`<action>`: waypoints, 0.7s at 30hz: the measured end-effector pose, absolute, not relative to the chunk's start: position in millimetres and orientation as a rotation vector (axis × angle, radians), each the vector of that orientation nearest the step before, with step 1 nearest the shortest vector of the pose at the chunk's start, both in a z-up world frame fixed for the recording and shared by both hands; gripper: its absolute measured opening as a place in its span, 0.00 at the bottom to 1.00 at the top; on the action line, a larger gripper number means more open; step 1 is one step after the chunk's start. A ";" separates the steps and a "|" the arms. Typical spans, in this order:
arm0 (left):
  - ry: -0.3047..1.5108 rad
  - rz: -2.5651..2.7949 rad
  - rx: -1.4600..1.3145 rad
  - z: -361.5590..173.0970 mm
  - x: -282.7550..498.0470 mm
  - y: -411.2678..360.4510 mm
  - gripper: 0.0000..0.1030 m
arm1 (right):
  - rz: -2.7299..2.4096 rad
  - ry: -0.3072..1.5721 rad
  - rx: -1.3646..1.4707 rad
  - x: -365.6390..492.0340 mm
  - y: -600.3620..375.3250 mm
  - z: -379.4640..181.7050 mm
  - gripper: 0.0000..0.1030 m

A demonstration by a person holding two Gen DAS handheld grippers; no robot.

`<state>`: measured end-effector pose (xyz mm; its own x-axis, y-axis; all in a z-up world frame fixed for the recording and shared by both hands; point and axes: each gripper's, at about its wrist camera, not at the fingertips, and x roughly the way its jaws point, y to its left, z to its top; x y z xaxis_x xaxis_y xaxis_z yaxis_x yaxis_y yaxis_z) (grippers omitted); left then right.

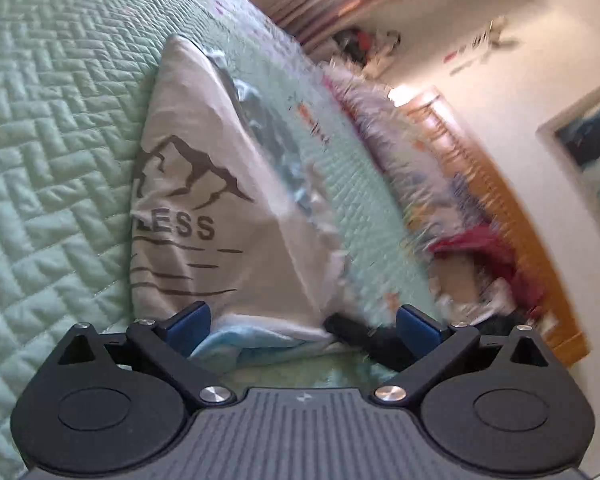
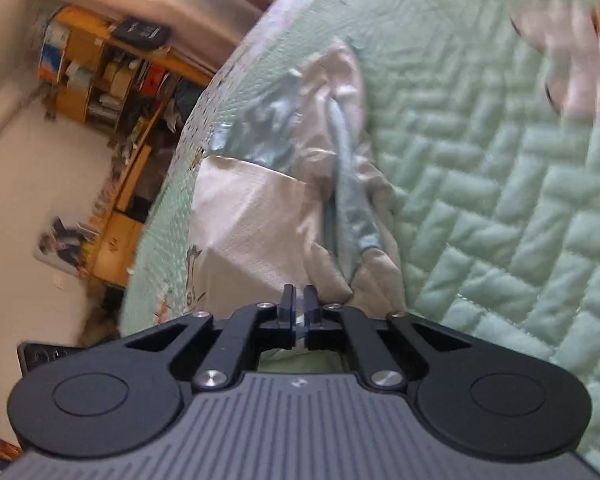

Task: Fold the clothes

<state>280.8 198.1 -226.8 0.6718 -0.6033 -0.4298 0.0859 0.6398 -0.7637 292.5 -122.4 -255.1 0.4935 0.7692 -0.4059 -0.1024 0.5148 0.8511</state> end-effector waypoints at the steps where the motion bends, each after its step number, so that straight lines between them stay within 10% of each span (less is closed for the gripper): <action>1: 0.720 -0.437 -0.807 -225.3 276.8 202.3 0.97 | 0.607 0.902 0.860 290.4 -121.4 -253.5 0.05; 10: 0.626 -0.170 -0.811 -210.5 247.1 247.2 0.99 | 0.425 0.804 0.865 267.2 -148.5 -251.5 0.45; 21: 0.853 -0.282 -0.926 -245.2 315.7 236.1 0.99 | 0.475 0.910 0.884 314.7 -154.2 -269.0 0.48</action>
